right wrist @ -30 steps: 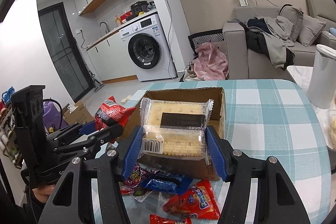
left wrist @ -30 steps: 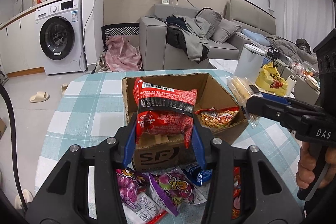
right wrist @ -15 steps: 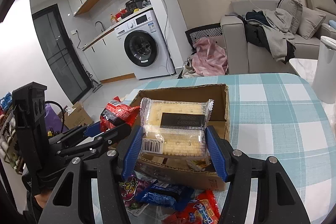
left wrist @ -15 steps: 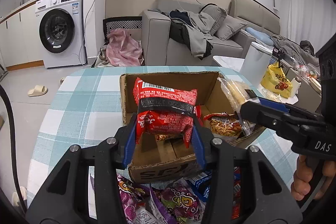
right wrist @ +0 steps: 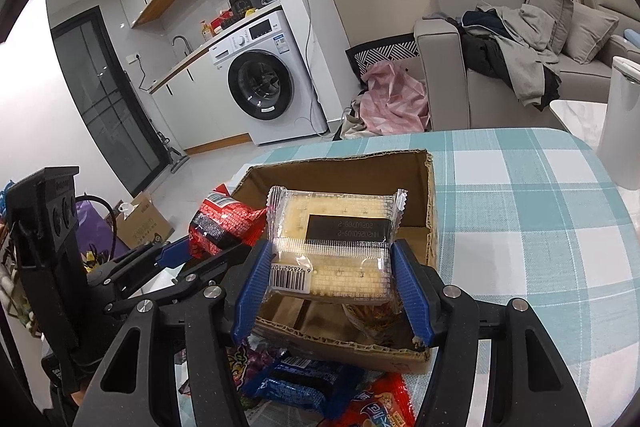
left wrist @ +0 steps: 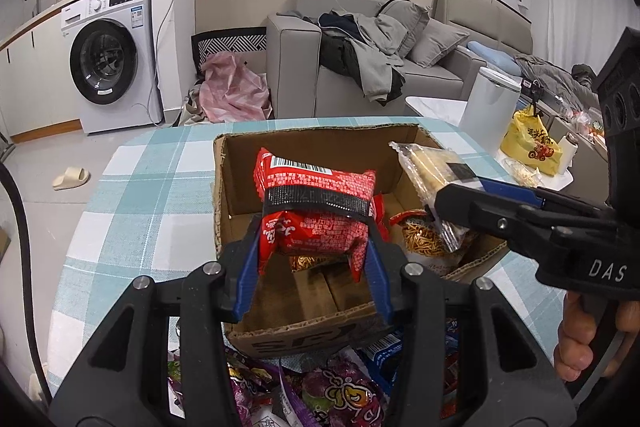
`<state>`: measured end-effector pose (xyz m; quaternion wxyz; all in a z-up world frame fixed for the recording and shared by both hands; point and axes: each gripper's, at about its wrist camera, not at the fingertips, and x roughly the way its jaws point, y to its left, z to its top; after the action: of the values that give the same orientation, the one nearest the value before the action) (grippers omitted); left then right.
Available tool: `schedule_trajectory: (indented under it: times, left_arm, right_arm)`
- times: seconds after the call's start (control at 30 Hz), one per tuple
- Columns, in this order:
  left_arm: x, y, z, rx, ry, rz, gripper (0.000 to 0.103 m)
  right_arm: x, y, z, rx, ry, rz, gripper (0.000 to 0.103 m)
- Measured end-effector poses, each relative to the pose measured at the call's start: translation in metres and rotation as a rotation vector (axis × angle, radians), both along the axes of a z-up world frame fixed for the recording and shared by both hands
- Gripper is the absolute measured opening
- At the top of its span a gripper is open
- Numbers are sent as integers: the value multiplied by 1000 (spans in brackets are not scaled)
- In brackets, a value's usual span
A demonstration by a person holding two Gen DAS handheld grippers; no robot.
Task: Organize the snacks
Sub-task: 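Lower the red bar and cracker pack into the box and open both grippers, then withdraw both grippers from the box toward the remaining snacks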
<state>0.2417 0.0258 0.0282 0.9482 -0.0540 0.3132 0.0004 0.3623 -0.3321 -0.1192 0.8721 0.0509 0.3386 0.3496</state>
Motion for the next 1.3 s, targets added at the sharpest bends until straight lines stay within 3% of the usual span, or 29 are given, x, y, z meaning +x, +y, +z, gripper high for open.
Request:
schedule_trajectory:
  times: [0.23, 0.5, 0.63, 0.73, 0.8, 0.97, 1.07, 1.3]
  left_arm:
    - [5, -5, -9, 26, 13, -4, 43]
    - [8, -5, -8, 0, 28, -2, 44]
    - [5, 0, -6, -26, 38, 3, 54]
    - [-6, 3, -1, -38, 12, -4, 76]
    - [-14, 4, 3, -43, -4, -14, 83]
    - [-40, 8, 8, -3, -14, 10, 88]
    - [-57, 10, 11, 1, -17, 16, 102]
    - [-95, 15, 17, -19, -6, 20, 102]
  right_arm:
    - [3, 1, -4, -5, 5, 2, 62]
    - [-4, 1, -3, -15, 0, -3, 63]
    - [-5, -5, 1, -17, -25, -39, 69]
    - [-10, -10, 6, -22, -48, -33, 72]
    - [-14, -16, 9, -28, -65, -43, 77]
    - [-26, -31, 13, -27, -53, -34, 101]
    - [-34, -38, 14, -40, -47, -16, 103]
    - [-59, -48, 10, -110, -63, 2, 103]
